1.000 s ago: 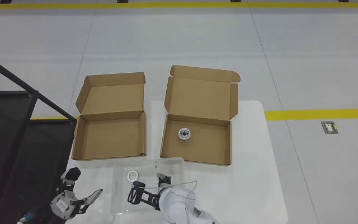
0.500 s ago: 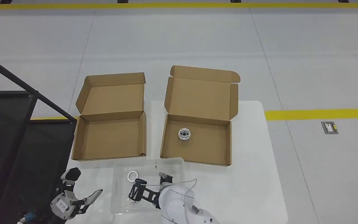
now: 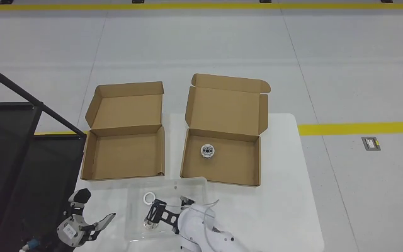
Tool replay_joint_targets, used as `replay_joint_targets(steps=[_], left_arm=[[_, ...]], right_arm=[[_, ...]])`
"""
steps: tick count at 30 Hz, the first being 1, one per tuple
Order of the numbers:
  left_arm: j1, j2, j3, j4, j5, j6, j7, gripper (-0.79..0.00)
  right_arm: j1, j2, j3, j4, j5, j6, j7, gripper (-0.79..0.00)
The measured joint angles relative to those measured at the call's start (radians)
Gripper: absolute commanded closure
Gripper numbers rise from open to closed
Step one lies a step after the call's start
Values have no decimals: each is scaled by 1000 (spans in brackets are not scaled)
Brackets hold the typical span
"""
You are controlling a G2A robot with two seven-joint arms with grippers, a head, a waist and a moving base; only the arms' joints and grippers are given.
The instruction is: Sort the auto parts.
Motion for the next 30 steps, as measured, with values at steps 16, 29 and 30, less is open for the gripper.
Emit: replay_joint_targets(steps=[16,29,30], left_arm=[[0,0,0,0,0,0,0,-785],[0,0,0,0,0,0,0,-785],[0,0,0,0,0,0,0,-785]], right_arm=[[58,-29,9,114,95,38,47,-314],[80,-41,18,164,143,41,77,-314],[83,-42,20,170,148,39,76,-314]])
